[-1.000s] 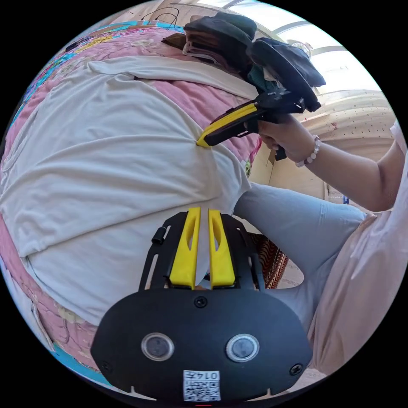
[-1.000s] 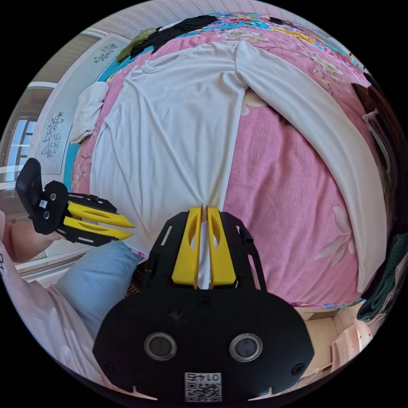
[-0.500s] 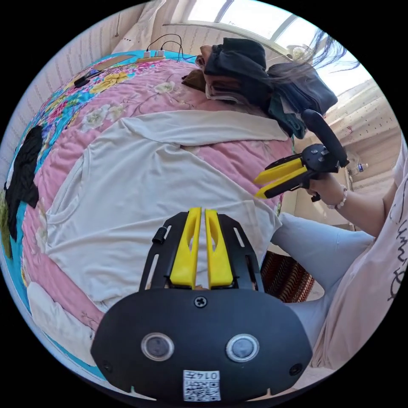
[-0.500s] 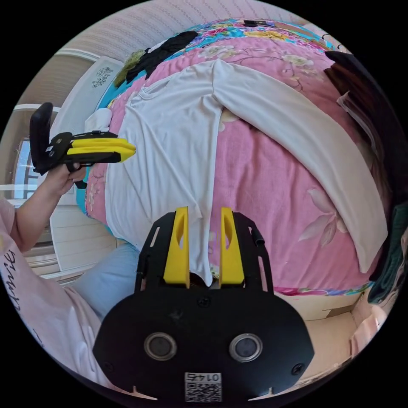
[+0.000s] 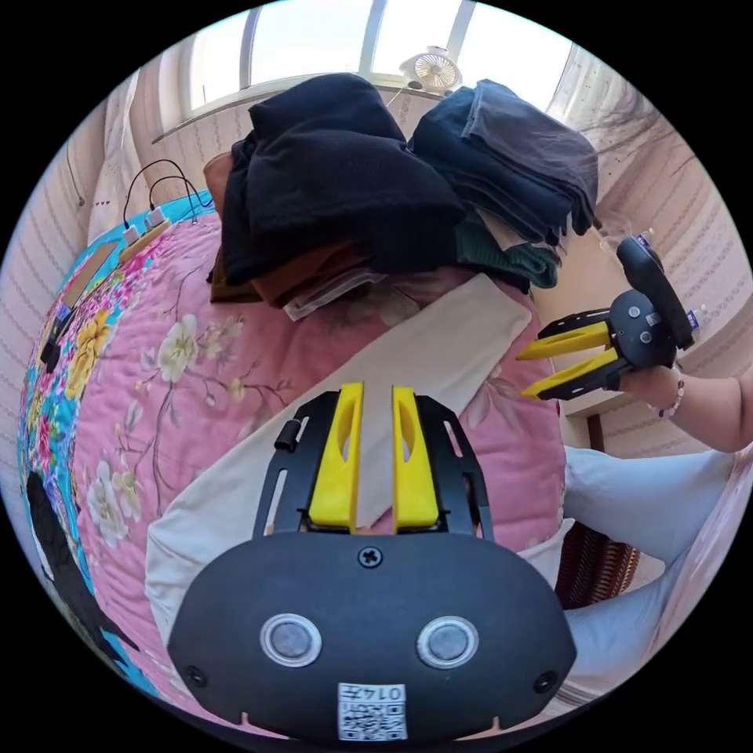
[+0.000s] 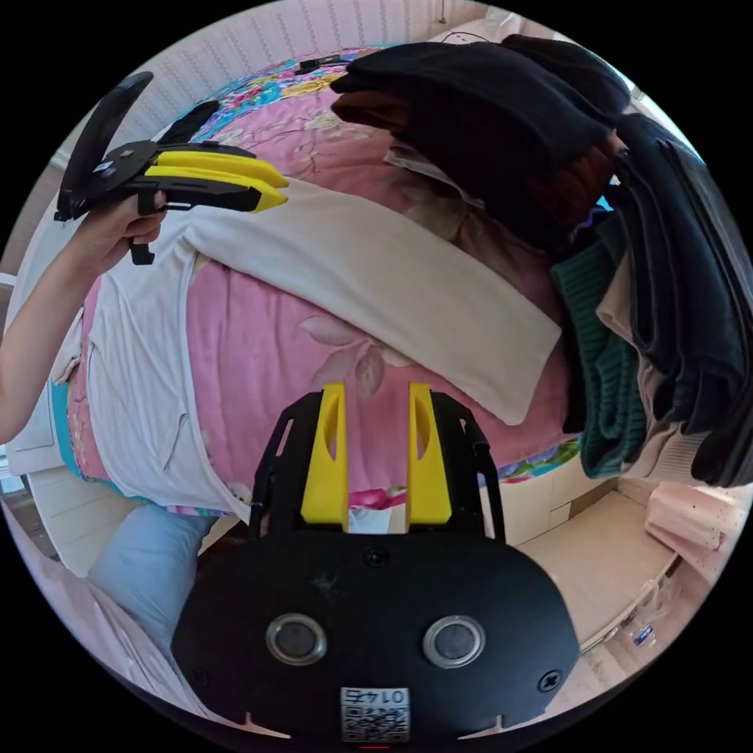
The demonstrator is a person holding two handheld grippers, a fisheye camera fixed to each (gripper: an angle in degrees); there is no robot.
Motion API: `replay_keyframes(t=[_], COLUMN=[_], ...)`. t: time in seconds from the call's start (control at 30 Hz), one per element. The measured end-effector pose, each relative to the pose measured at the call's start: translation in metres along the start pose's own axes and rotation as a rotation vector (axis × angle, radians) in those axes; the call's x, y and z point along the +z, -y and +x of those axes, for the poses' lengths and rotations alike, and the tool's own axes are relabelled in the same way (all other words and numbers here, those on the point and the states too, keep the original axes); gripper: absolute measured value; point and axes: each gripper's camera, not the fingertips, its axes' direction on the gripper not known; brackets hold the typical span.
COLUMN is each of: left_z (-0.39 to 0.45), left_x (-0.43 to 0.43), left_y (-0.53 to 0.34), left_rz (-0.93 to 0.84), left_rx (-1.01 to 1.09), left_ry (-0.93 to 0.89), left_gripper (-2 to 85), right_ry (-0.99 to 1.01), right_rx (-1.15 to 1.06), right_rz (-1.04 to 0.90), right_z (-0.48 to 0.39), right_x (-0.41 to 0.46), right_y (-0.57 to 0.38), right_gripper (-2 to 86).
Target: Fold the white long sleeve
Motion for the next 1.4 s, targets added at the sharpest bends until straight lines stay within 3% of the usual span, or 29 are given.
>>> replay_keyframes(t=[0.27, 0.37, 0.53, 0.63, 0.8, 1.03, 1.17, 1.4], left_z=[0.002, 0.005, 0.01, 0.014, 0.013, 0.01, 0.009, 0.006], left_x=[0.034, 0.047, 0.039, 0.031, 0.01, -0.063, -0.108, -0.193], left_y=[0.014, 0.004, -0.011, -0.014, -0.028, -0.072, -0.111, -0.223], left_rz=[-0.094, -0.093, -0.035, -0.039, -0.005, 0.18, 0.263, 0.338], left_rx=[0.021, 0.008, -0.017, -0.023, -0.074, -0.182, -0.258, -0.503], left_ry=[0.022, 0.026, 0.0, 0.018, -0.003, -0.043, -0.033, 0.051], left_gripper=[7.1, 6.7, 0.2, -0.8, -1.0, -1.0, -1.0, -1.0], right_ry=[-0.087, -0.032, -0.058, -0.098, -0.078, 0.256, 0.508, 0.831], right_rx=[0.229, 0.28, 0.255, 0.201, 0.18, 0.088, -0.091, -0.429], right_rz=[0.095, 0.109, 0.137, 0.152, 0.157, 0.36, 0.444, 0.356], right_z=[0.055, 0.066, 0.053, 0.043, 0.036, 0.019, -0.013, -0.105], right_x=[0.017, 0.034, 0.042, 0.042, 0.043, 0.015, -0.001, -0.001], right_y=[-0.004, -0.007, -0.021, -0.029, -0.038, -0.071, -0.08, -0.06], right_gripper=[13.0, 12.7, 8.6, 2.5, 0.6, 0.3, 0.3, 0.2])
